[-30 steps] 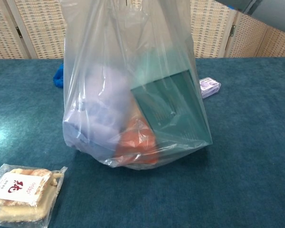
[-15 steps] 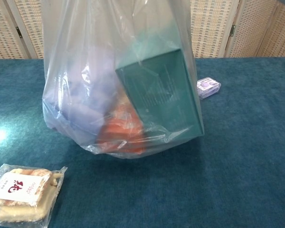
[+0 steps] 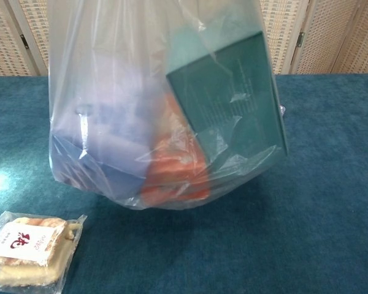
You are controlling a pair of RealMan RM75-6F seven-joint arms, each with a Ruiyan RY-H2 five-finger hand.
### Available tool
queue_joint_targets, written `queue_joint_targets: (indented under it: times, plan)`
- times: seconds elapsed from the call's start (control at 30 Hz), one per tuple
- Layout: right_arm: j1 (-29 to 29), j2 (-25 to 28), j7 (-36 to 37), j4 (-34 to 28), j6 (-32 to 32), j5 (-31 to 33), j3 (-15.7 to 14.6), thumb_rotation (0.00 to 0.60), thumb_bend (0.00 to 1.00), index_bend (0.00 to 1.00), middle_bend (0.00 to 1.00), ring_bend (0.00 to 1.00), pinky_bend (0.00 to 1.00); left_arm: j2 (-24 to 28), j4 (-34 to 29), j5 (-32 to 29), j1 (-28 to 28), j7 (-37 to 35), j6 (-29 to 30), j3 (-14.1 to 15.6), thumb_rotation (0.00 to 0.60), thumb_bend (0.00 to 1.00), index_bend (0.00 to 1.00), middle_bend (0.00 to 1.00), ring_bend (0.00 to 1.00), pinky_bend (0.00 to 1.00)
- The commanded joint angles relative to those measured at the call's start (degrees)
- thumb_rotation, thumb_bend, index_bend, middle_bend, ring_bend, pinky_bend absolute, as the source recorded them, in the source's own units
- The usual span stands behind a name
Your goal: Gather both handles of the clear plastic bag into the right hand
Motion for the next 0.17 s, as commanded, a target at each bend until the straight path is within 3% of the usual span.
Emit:
queue_joint_targets:
  times: [0.03,0.17]
  plan:
    - [0.01,0.13,0.37,0.22,0.19,0.00,-0.09,0.600,0.08,0.58,0.49,0.43,0.41,-0.99,0.49,-0.01,1.54,0.29,1.05,1.12,0.600,0.10,0.00,0.13,0.09,0.05]
    - [0.00,0.28,0.86,0.66,0.44,-0.02,-0.20,0.600,0.08,0.58,0.49,0.43,0.41,-2.31,1.19,0.11,3.54,-0.36,2.58,2.06,0.600,0.10,0.00,0.13,0.09,0.05]
